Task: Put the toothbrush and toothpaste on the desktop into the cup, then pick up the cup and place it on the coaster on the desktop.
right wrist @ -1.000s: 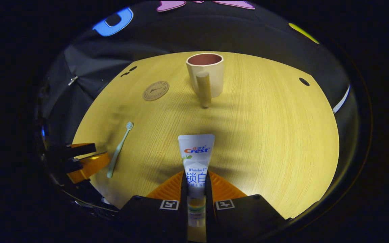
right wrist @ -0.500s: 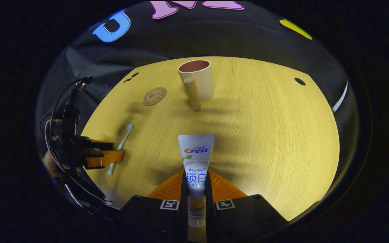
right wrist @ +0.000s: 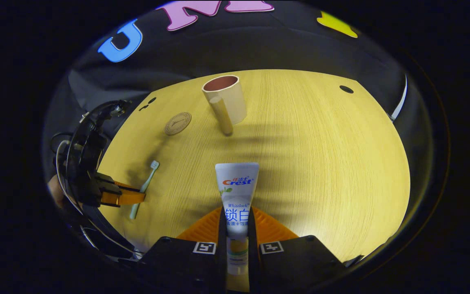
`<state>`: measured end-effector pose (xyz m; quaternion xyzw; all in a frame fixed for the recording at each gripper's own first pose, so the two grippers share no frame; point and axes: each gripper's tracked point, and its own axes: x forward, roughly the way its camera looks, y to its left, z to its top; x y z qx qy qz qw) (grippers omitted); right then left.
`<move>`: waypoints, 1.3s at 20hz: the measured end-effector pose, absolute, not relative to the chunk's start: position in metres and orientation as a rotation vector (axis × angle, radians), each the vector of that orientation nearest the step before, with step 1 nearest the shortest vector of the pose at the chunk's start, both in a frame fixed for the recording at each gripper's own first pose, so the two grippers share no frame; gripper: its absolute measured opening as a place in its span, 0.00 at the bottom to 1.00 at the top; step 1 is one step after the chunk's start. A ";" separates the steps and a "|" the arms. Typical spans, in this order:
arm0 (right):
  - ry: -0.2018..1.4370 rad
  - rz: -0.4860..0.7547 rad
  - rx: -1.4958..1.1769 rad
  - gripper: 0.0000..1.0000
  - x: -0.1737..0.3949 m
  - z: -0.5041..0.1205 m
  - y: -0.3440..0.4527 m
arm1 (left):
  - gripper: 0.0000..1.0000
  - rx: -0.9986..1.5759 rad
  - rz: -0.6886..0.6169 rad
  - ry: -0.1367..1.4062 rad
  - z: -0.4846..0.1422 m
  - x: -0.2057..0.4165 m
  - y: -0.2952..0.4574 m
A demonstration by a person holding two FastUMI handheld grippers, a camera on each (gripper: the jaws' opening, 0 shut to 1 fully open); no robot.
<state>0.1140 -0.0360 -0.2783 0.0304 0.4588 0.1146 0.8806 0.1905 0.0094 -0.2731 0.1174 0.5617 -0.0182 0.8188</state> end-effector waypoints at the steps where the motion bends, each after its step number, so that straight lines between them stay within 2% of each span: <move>1: 0.951 0.233 0.062 0.24 0.114 -0.277 -0.038 | 0.07 0.243 -0.037 1.182 -0.273 0.190 0.010; 8: 0.911 0.211 0.044 0.24 0.123 -0.263 -0.046 | 0.06 0.099 -0.017 1.045 -0.264 0.187 0.011; 15: 0.784 0.234 0.038 0.24 0.172 -0.213 -0.030 | 0.06 0.015 -0.016 0.865 -0.221 0.191 0.006; 26: 0.370 0.314 0.006 0.24 0.289 -0.101 0.018 | 0.06 -0.050 -0.047 0.574 -0.122 0.228 -0.015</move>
